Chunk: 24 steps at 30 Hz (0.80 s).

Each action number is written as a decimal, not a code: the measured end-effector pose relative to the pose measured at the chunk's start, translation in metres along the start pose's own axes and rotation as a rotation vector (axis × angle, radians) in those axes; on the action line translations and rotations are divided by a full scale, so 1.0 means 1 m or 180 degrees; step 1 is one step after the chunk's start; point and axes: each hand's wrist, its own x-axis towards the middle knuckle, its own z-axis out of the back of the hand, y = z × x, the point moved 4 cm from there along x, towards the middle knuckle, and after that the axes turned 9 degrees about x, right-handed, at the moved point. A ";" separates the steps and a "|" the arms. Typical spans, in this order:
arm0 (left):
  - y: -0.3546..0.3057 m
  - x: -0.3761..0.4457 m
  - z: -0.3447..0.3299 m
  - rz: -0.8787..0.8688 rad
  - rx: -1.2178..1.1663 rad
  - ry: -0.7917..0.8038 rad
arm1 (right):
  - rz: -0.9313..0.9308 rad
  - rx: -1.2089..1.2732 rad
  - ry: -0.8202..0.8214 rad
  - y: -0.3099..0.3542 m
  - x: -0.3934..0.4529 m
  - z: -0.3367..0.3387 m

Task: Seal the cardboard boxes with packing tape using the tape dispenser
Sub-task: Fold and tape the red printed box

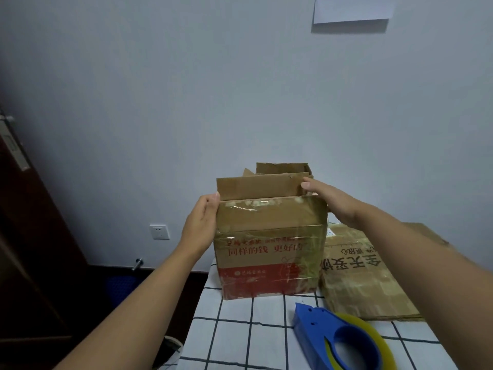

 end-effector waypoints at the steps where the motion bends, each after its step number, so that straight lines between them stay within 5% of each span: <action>1: 0.001 -0.002 0.000 0.0010 0.0059 -0.0120 | 0.0097 0.0073 -0.0126 -0.004 -0.001 0.000; 5: 0.003 0.000 -0.006 0.0055 0.0190 -0.0275 | 0.0502 0.0191 -0.0873 -0.021 -0.006 -0.002; 9: 0.009 0.005 -0.012 -0.0022 0.0465 -0.0316 | 0.0644 -0.0459 -0.1096 -0.026 -0.007 -0.015; 17: -0.002 0.027 -0.014 -0.0432 0.1426 0.0695 | 0.0667 -0.1257 -0.0971 -0.022 0.000 -0.019; 24: -0.006 0.022 -0.018 -0.0793 0.1730 0.0083 | 0.0755 -0.2025 -0.0923 -0.016 -0.002 -0.018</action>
